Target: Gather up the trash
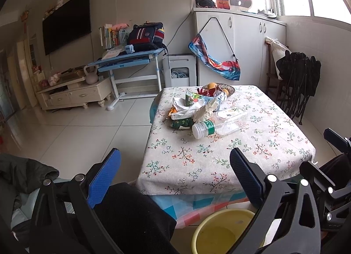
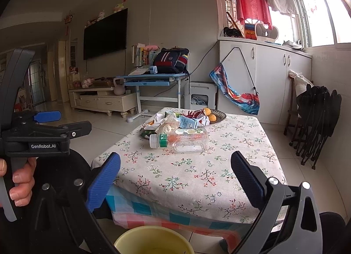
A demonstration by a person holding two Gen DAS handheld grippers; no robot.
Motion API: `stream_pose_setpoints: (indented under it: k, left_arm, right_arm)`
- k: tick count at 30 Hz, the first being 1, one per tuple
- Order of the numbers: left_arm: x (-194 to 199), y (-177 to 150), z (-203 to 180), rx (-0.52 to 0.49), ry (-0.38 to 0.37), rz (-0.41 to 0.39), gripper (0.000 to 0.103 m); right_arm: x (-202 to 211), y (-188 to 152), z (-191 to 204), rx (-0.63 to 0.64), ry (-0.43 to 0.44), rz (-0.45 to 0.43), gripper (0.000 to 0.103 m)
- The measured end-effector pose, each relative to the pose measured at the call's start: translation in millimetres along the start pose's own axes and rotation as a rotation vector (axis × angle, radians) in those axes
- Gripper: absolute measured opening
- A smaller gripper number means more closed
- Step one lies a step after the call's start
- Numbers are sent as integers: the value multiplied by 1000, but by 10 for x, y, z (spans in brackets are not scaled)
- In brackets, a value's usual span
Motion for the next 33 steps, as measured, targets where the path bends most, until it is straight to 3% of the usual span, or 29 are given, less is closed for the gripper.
stream_pose_setpoints:
  k: [10,22,33]
  left_arm:
    - [29,37,-8,1,-2,-15,96]
    - [34,38,-10,9,-5,11,96]
    - [69,83,-13,15,-12,-20,96]
  right_arm:
    - [47,42,-12,-25,1,-34,97]
    - [38,41,-9,-14,0,-14,97]
    - [51,81,1,-3,-2,-42,97]
Point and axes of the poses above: each gripper's, at about its wrist camera, not at the fingertips, and x roughly against the way its jaws point, z to its left, y to its top, the point moved 9 cm from there along -x, roughly the way its jaws point, and after that the axes turned 13 degrees about x, right-handed, at the moved point
